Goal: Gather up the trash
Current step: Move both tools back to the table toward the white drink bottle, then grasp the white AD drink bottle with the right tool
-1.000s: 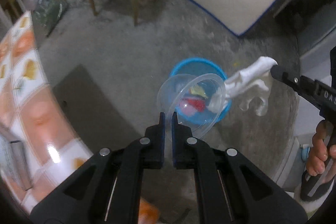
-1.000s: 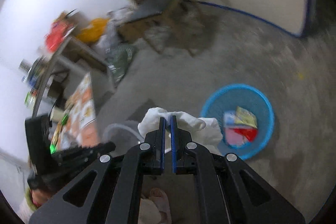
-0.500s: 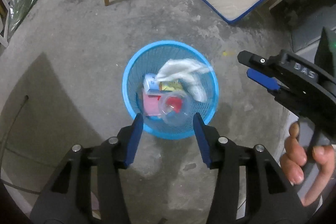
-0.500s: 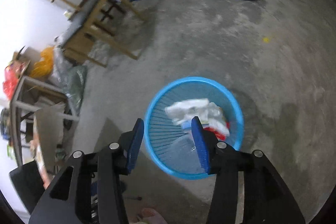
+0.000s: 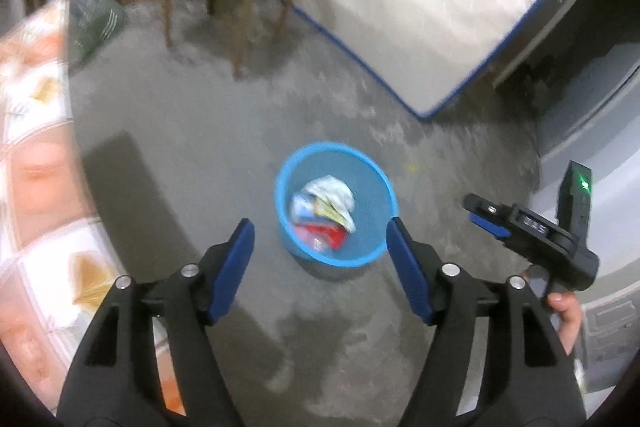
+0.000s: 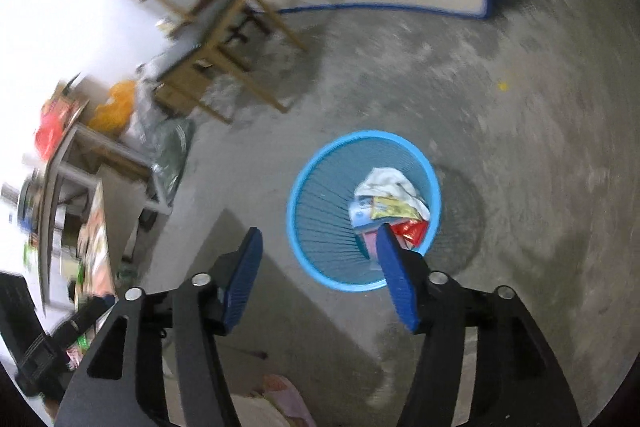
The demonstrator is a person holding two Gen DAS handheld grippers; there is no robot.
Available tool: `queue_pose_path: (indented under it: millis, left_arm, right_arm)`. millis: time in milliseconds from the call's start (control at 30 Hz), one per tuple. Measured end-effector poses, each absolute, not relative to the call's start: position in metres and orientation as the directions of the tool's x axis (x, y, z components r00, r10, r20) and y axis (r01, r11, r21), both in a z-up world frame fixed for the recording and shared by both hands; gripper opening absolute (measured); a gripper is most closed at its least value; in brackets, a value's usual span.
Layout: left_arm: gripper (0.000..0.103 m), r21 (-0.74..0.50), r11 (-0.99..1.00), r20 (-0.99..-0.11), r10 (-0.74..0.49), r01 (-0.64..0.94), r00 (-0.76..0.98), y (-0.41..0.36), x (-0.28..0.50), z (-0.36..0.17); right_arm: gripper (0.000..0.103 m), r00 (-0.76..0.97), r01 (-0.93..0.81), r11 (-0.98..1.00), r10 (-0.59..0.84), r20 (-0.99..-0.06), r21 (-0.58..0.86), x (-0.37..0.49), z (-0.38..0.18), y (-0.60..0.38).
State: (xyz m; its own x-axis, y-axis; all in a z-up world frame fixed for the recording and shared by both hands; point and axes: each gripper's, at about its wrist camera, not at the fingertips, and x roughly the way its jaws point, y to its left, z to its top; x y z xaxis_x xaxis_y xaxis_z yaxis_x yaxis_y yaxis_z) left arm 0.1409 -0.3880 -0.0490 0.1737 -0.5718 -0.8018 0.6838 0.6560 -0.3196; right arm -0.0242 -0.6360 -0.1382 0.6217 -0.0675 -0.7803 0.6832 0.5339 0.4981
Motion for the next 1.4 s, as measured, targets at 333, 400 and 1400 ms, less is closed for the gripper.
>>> queue_pose_path:
  millis: [333,400,1400]
  left_arm:
    - [0.073,-0.192,0.812,-0.71,-0.503,0.552,0.494,-0.235,0.125,0.022]
    - [0.074,-0.175,0.843,-0.691,-0.473,0.509,0.546,-0.2,0.12,0.031]
    - [0.077,-0.328,0.942,-0.679,-0.286,0.07,0.676,0.08,0.105,-0.002]
  right_arm:
    - [0.078,0.713,0.315,0.858,0.068,-0.698,0.405,0.057,-0.028,-0.516]
    - [0.08,0.715,0.211,0.904,0.117,-0.689,0.372,0.081,-0.014,-0.481]
    - [0.08,0.214,-0.268,0.822,0.56,-0.801,0.503,0.296,-0.056,-0.074]
